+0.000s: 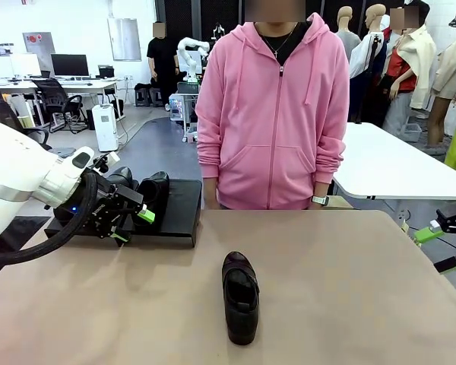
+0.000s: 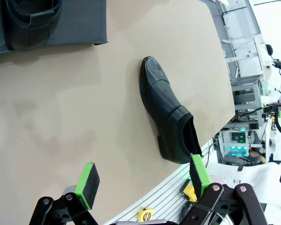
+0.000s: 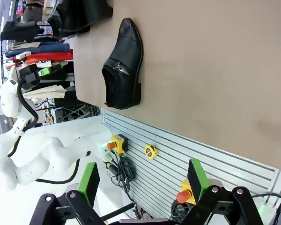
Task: Organize the shoes by placing them on the stand.
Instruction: Place the Shoe from the middle of the table onto the Shoes Stand.
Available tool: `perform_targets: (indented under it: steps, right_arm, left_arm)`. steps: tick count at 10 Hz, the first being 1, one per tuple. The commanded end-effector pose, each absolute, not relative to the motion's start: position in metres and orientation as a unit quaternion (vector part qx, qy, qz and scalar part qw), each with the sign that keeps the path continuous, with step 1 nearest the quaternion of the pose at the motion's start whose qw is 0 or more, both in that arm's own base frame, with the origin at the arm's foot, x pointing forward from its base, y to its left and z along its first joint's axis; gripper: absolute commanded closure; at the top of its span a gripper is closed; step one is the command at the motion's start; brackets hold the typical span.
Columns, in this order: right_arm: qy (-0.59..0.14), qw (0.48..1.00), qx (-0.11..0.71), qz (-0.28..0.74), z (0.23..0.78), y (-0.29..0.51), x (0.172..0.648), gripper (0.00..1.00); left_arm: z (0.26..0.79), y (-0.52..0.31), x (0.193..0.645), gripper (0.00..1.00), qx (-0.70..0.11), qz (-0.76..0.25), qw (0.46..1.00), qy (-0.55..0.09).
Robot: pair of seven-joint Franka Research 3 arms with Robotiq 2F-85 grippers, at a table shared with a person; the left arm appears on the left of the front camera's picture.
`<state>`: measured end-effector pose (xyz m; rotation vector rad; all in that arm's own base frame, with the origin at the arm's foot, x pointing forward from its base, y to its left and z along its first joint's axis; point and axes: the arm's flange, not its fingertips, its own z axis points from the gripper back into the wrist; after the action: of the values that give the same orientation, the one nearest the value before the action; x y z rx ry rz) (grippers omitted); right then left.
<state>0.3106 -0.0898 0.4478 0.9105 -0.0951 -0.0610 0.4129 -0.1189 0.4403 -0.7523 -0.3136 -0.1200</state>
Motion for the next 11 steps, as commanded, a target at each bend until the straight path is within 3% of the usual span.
perform_targets:
  steps: [1,6,8,9,11]
  right_arm:
    - [-0.041,0.895,0.442,-0.038,0.453,-0.09,0.311,0.0]
    - [-0.041,0.895,0.442,-0.038,0.453,-0.09,0.311,0.0]
    - [-0.041,0.895,0.442,-0.038,0.453,-0.09,0.311,0.0]
    - [-0.041,0.895,0.442,-0.038,0.453,-0.09,0.311,0.0]
    - [-0.041,0.895,0.442,-0.038,0.453,-0.09,0.311,0.0]
  left_arm:
    - [0.443,-0.119,0.411,0.0,-0.365,-0.054,0.917,-0.15]
    - [0.44,-0.119,0.413,0.0,-0.366,-0.058,0.916,-0.152]
    - [0.46,-0.213,0.379,0.0,-0.227,-0.042,0.97,-0.079]
    - [0.457,-0.271,0.368,0.0,-0.218,-0.079,0.97,-0.069]
    - [0.446,-0.353,0.358,0.0,-0.124,-0.063,0.988,-0.063]
